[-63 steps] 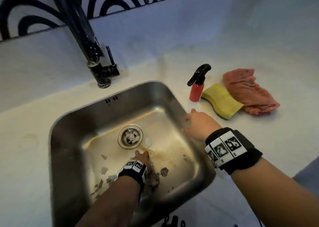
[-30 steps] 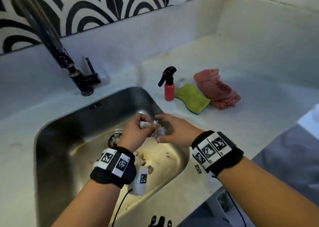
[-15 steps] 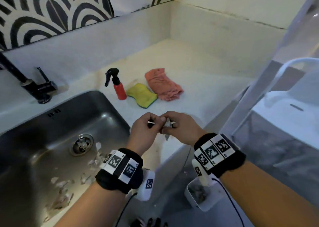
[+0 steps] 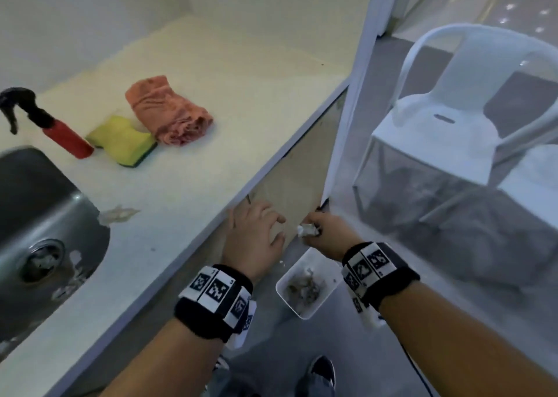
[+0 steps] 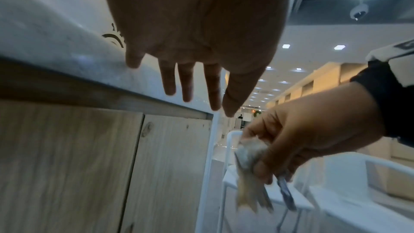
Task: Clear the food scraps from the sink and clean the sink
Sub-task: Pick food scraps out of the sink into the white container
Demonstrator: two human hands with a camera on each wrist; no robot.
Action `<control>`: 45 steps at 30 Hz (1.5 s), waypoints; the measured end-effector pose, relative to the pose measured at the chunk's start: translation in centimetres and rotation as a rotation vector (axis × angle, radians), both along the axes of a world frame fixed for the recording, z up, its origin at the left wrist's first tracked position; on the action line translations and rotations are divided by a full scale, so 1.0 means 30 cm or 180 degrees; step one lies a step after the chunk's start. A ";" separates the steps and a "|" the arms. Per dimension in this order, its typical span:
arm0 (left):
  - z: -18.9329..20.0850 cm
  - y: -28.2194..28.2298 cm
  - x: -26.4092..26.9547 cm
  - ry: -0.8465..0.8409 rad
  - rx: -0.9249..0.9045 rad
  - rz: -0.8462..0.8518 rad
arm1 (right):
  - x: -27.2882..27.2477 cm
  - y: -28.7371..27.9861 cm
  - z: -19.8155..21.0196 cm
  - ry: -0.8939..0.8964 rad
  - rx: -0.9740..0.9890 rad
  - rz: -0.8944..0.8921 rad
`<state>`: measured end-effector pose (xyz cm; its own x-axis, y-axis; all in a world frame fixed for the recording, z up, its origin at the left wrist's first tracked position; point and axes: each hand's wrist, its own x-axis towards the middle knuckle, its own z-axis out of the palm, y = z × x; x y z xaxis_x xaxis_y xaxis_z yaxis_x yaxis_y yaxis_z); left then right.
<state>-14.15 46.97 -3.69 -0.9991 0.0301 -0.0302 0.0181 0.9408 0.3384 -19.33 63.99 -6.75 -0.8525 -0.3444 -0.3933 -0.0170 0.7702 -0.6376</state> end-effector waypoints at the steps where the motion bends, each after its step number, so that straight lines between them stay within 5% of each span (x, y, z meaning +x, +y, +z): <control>1: -0.015 0.012 -0.009 0.0109 -0.0160 0.0018 | 0.001 0.015 -0.051 -0.0048 0.0124 0.0011; 11: -0.106 0.029 -0.187 0.1036 -0.0820 -0.0020 | -0.006 0.032 -0.565 -0.0765 0.0608 -0.0278; 22: -0.158 0.051 -0.227 0.1346 -0.0916 0.0227 | -0.013 0.006 -0.741 -0.1123 0.0711 -0.0600; 30: -0.116 0.045 -0.216 0.1054 -0.0602 0.0165 | -0.027 -0.034 -0.557 -0.0693 0.0586 -0.0449; 36: 0.015 -0.013 -0.172 0.0551 -0.0037 0.0054 | -0.037 -0.144 -0.258 -0.0222 0.0349 0.0006; 45: 0.208 -0.281 0.074 0.0524 0.0199 0.0732 | 0.024 -0.347 0.242 0.0419 -0.0253 0.0946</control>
<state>-11.93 38.56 2.56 -0.9712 -0.2013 0.1278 -0.1339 0.9040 0.4061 -18.61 53.57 0.50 -0.7519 -0.6108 -0.2483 -0.3196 0.6671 -0.6729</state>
